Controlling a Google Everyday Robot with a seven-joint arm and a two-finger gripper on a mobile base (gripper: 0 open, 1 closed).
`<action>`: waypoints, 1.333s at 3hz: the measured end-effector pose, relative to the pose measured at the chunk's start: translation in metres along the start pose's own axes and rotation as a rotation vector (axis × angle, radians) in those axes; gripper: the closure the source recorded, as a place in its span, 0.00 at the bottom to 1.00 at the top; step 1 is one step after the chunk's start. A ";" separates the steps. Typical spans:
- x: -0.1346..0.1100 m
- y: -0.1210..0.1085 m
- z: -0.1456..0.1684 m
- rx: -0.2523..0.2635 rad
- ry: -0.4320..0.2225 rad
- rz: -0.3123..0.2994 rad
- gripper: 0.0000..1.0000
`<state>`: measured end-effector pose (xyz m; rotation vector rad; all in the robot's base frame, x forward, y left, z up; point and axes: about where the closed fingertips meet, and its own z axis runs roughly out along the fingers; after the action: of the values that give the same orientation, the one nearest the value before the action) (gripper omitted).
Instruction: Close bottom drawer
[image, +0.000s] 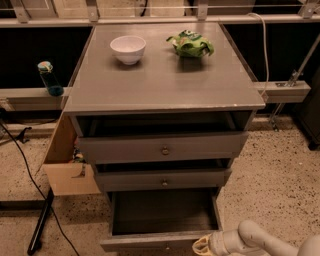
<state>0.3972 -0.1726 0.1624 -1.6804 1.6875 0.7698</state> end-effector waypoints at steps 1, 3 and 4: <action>0.002 -0.005 0.011 -0.018 0.049 -0.039 1.00; 0.005 -0.020 0.024 -0.003 0.093 -0.053 1.00; 0.006 -0.033 0.027 0.024 0.108 -0.051 1.00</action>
Offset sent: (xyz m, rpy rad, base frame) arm 0.0531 0.0135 -0.0400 -0.2565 -0.0869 0.0847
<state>0.4308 -0.1555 0.1414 -1.7698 1.7119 0.6427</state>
